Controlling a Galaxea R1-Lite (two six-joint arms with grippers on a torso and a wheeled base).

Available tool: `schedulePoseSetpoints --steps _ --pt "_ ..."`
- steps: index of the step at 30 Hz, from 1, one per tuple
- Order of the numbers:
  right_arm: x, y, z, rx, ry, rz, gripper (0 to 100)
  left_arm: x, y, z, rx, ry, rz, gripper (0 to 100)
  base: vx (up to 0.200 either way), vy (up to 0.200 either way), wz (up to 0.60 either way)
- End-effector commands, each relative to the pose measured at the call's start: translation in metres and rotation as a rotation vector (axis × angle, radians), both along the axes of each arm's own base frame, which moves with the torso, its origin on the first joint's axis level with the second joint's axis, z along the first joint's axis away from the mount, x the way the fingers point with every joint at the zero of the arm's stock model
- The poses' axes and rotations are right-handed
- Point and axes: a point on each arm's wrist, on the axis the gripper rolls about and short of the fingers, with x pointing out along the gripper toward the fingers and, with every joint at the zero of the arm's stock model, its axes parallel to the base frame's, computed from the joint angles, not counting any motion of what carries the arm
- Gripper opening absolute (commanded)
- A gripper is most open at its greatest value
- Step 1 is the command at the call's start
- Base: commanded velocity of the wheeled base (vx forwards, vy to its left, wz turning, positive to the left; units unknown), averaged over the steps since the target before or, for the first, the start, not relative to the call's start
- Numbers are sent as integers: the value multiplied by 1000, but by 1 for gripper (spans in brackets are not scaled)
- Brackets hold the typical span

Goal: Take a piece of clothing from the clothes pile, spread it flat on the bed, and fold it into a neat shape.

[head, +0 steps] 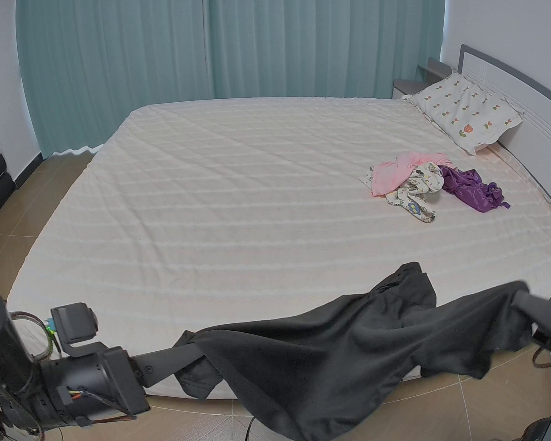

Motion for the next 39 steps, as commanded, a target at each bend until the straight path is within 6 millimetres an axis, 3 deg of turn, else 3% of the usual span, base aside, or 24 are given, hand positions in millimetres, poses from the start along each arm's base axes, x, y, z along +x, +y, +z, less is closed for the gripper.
schedulePoseSetpoints --steps 1,5,11,13,15,19,23,29,30,35,39 --pt "-22 -17 40 161 -174 26 0 -17 20 37 -139 -114 -37 0 0 0 0" --pt "-12 -13 68 261 -194 11 0 -8 24 53 -159 -143 46 0 0 0 0" --pt "34 -18 104 279 -183 -163 0 10 27 64 -162 -163 153 0 0 0 0" --pt "38 -19 105 272 -176 -170 0 12 27 64 -159 -161 159 0 0 0 0" --pt "72 -27 101 210 -132 -230 0 34 22 58 -117 -127 219 0 0 0 0" --pt "105 -30 98 185 -88 -284 0 57 17 50 -73 -80 271 0 0 0 0" --pt "140 -34 84 121 -57 -351 0 78 7 28 -3 2 286 0 0 0 0" --pt "164 -33 69 59 -34 -379 0 96 4 21 14 25 317 0 100 0 0" --pt "178 -32 63 33 -32 -398 0 108 3 22 14 26 338 0 200 0 0" --pt "205 -31 64 35 -40 -480 0 126 5 26 10 19 379 0 200 0 0" --pt "211 -30 67 39 -51 -488 0 134 7 21 19 31 398 0 200 0 0"
